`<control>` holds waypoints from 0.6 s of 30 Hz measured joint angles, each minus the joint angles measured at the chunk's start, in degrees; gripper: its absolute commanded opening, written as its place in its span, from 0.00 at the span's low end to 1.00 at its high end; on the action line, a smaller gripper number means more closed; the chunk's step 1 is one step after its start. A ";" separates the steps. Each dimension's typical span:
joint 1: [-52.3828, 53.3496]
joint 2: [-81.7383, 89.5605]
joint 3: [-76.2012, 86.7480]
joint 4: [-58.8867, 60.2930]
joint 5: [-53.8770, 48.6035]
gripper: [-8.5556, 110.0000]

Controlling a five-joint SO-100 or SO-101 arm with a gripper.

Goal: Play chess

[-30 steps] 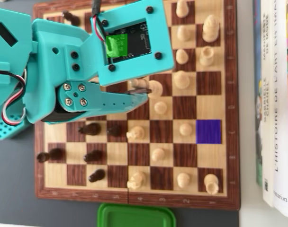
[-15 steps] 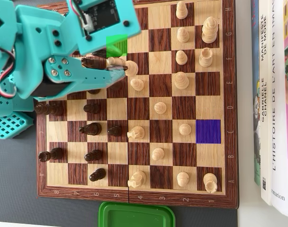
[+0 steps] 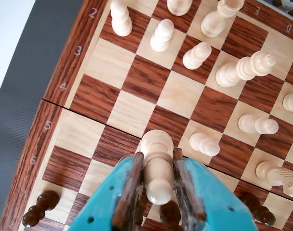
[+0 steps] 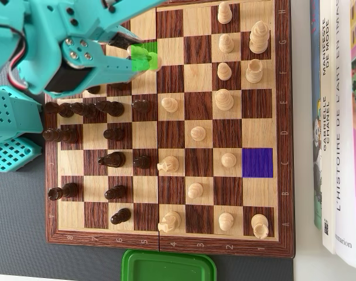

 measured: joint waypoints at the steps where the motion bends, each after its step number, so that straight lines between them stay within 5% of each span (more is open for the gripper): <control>1: 0.18 -0.18 0.00 0.00 0.00 0.09; 18: -7.03 -1.23 5.45 0.00 0.00 0.09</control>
